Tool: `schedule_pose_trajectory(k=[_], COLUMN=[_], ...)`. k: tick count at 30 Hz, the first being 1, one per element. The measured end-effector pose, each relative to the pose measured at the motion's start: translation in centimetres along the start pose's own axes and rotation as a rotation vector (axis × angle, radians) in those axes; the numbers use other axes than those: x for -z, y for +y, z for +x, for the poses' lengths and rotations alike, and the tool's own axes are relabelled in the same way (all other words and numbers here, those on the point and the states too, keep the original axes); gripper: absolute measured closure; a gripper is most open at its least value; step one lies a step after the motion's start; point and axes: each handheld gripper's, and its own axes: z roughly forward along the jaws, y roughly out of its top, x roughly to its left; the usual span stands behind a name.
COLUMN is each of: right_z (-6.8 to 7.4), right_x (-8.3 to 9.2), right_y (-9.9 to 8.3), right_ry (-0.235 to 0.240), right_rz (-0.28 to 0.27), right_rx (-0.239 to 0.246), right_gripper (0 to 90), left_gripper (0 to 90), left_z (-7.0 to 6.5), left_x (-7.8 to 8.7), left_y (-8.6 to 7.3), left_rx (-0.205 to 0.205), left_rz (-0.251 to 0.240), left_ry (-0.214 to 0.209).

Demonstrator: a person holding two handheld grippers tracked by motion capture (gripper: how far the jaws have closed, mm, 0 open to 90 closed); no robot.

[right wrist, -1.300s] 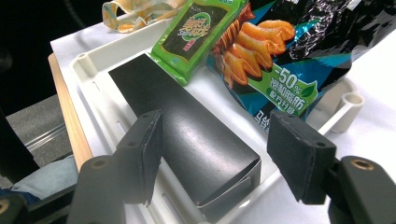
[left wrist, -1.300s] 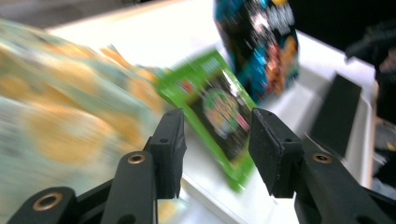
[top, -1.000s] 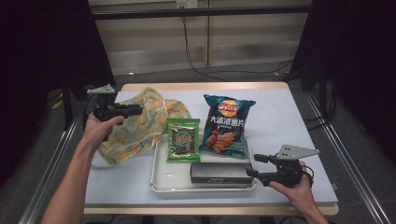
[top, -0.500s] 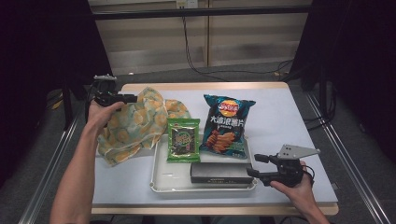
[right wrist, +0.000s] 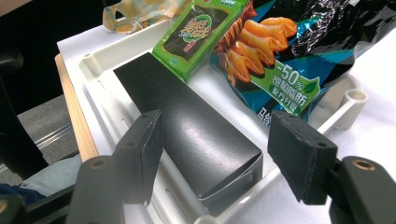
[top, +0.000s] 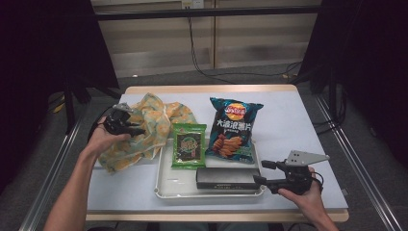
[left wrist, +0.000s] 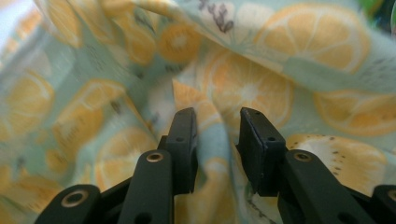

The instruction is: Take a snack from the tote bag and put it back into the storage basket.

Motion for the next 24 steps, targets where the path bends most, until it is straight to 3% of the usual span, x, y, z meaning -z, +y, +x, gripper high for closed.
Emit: schedule_pose_trajectory(k=[5, 7, 9, 11, 12, 13, 15, 18, 20, 23, 24], right_z=[0.0, 0.0, 0.0, 0.1, 0.0, 0.0, -0.1, -0.1, -0.1, 0.0, -0.1], right_x=[-0.1, -0.2, -0.3, -0.3, -0.3, -0.2, -0.2, -0.2, -0.2, -0.2, -0.1], right_y=[0.0, 0.0, 0.0, 0.0, 0.0, 0.0, 0.0, 0.0, 0.0, 0.0, 0.0], right_ry=[0.0, 0.0, 0.002, 0.0, 0.001, -0.002, -0.003, -0.004, -0.003, 0.0, -0.002], right_rz=[0.002, 0.007, 0.006, 0.005, 0.006, 0.008, 0.007, 0.007, 0.008, 0.003, 0.003], right_rx=[0.0, 0.001, -0.002, 0.0, -0.001, 0.003, -0.002, -0.005, -0.001, -0.001, -0.002], right_gripper=[35.7, 35.6, 35.6, 35.6, 35.6, 35.6, 35.6, 35.6, 35.6, 35.5, 35.4], left_gripper=[63.4, 64.2, 78.0, 85.4, 87.6, 88.5, 87.6, 79.0, 73.0, 71.6, 73.2], left_z=[-0.4, -0.5, -0.4, -0.7, -0.8, -1.1, -1.4, -1.2, -0.7, 0.1, 0.4], left_x=[-1.1, -1.6, -1.6, -1.7, -1.6, -1.6, -1.2, -0.4, 0.6, 2.3, 2.6], left_y=[-1.5, -1.8, -1.8, -1.8, -1.7, -1.6, -1.3, -0.5, 0.4, 1.6, 2.0], left_rx=[0.002, -0.003, 0.003, 0.024, 0.01, 0.021, -0.006, -0.005, 0.024, 0.055, 0.047], left_rz=[0.054, 0.066, 0.064, 0.051, 0.05, 0.033, 0.021, -0.011, -0.061, -0.152, -0.156], left_ry=[0.011, -0.012, -0.027, -0.048, -0.069, -0.092, -0.103, -0.079, -0.053, -0.058, -0.048])
